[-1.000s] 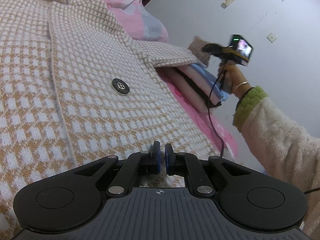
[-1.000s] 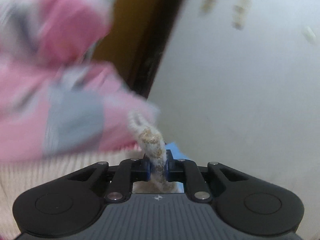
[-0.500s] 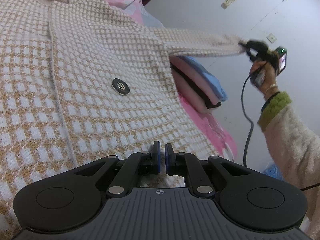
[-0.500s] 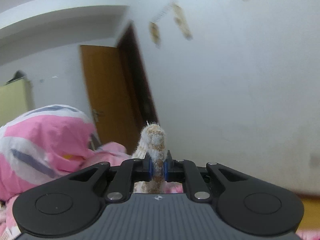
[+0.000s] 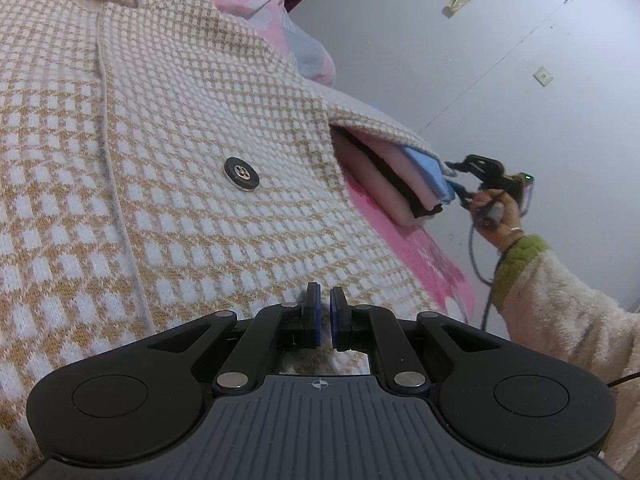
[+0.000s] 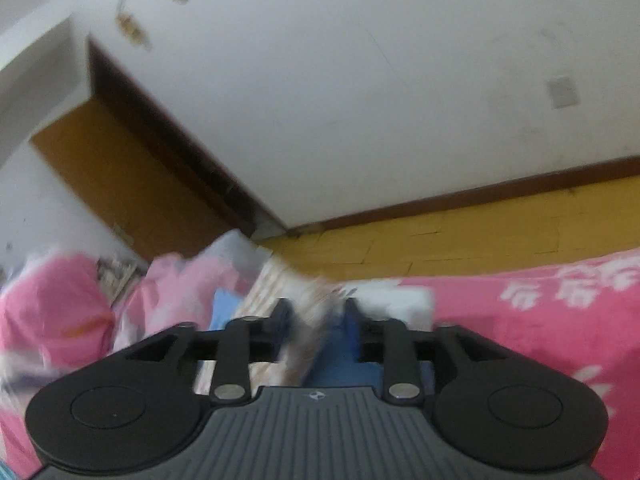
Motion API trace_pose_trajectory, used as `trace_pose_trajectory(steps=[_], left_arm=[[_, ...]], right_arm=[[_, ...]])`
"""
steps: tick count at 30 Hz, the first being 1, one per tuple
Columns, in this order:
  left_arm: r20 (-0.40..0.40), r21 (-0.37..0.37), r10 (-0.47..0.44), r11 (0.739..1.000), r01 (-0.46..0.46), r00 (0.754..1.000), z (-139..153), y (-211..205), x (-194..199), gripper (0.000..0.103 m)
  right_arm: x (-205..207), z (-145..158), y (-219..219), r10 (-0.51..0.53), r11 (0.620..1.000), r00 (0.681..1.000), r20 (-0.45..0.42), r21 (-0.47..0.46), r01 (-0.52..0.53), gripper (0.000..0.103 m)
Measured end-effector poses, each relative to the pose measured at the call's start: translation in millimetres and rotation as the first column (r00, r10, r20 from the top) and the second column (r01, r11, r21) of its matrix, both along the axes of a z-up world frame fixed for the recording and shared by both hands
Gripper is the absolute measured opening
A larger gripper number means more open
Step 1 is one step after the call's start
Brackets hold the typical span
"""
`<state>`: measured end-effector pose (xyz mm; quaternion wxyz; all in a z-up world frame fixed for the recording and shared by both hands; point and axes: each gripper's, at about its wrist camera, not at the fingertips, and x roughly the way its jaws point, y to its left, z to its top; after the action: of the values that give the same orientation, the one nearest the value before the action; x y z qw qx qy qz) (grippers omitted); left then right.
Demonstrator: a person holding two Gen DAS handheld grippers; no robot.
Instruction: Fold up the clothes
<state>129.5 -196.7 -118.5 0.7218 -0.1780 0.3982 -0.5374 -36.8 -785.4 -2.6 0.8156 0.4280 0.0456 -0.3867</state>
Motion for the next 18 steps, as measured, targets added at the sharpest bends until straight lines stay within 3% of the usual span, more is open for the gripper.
trace_pose_trajectory(steps=[2,4,6,8,9,11,12,13,15,17,18], left_arm=[[0.001,0.001,0.000,1.000,0.000,1.000,0,0,-1,0.008],[0.002,0.002,0.000,1.000,0.000,1.000,0,0,-1,0.008],[0.002,0.002,0.000,1.000,0.000,1.000,0,0,-1,0.008],[0.001,0.002,-0.001,1.000,0.001,1.000,1,1,-1,0.008],[0.001,0.001,-0.001,1.000,0.001,1.000,1,1,-1,0.008],[0.001,0.000,-0.001,1.000,0.001,1.000,1,2,-1,0.008],[0.001,0.000,-0.001,1.000,0.001,1.000,1,2,-1,0.008],[0.001,-0.001,-0.001,1.000,0.001,1.000,1,2,-1,0.008],[0.001,-0.003,-0.002,1.000,0.002,1.000,2,3,-2,0.008],[0.002,-0.005,-0.002,1.000,0.002,1.000,2,4,-2,0.008],[0.002,-0.007,-0.002,1.000,0.002,1.000,2,4,-3,0.008]], right_arm=[[-17,11,2,-0.079,0.996,0.997,-0.009,-0.035,0.079,0.050],[-12,29,14,-0.067,0.993,0.997,-0.028,-0.102,0.064,0.050],[21,50,41,0.054,0.972,0.993,-0.102,-0.224,-0.076,0.050],[70,69,76,0.218,0.894,0.946,-0.239,-0.340,-0.292,0.051],[99,73,98,0.317,0.827,0.891,-0.325,-0.366,-0.428,0.053],[157,74,146,0.484,0.637,0.719,-0.499,-0.362,-0.680,0.056],[186,69,172,0.512,0.530,0.621,-0.593,-0.351,-0.772,0.056],[210,63,191,0.508,0.451,0.547,-0.665,-0.337,-0.827,0.056],[253,44,219,0.497,0.332,0.410,-0.764,-0.269,-0.904,0.056],[290,29,237,0.502,0.252,0.296,-0.812,-0.190,-0.949,0.056],[298,21,244,0.501,0.227,0.256,-0.827,-0.161,-0.961,0.056]])
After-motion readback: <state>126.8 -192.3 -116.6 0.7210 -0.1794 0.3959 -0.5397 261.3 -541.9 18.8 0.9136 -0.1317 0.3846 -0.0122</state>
